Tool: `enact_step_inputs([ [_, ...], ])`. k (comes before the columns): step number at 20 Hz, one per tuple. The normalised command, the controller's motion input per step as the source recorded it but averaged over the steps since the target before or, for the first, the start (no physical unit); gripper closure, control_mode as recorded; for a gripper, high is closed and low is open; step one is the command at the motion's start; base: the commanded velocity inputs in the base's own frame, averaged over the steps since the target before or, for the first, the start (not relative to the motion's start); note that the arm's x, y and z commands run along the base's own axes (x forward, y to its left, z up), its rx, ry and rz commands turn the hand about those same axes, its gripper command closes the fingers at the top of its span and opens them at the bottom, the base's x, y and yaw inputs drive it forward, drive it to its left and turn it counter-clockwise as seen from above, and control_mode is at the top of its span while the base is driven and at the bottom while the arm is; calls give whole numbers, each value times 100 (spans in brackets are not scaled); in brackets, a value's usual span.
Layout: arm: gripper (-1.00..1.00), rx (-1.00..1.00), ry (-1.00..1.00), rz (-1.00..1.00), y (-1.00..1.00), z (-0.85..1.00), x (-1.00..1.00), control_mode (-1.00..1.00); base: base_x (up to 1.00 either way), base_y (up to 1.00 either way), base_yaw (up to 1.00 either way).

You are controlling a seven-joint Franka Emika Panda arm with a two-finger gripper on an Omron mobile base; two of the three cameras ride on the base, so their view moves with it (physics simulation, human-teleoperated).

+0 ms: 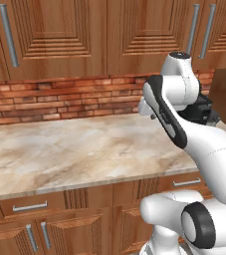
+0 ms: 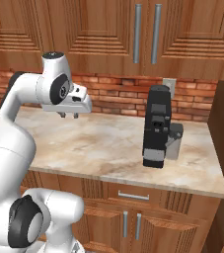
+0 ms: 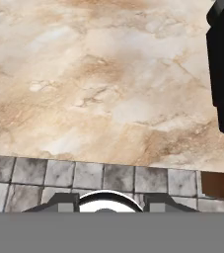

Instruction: Take the pizza cutter from the drawer on the left and place it on the dining counter for cutting.

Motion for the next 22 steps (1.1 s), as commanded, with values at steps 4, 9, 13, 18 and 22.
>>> enact_step_inputs([
  [4, -100, -1, -1, 0, 6, 0, -22, -100, 0, 0, 0],
  [9, -100, -6, 0, 2, 41, -2, -40, -100, 0, 0, 0],
  [13, -100, -14, 0, 17, 98, -15, -29, -100, 0, 0, 0],
  [18, -100, -12, 0, 24, 87, -4, -1, -100, 0, 0, 0],
  [22, -100, -11, 3, 32, 86, -15, 20, -100, 0, 0, 0],
])
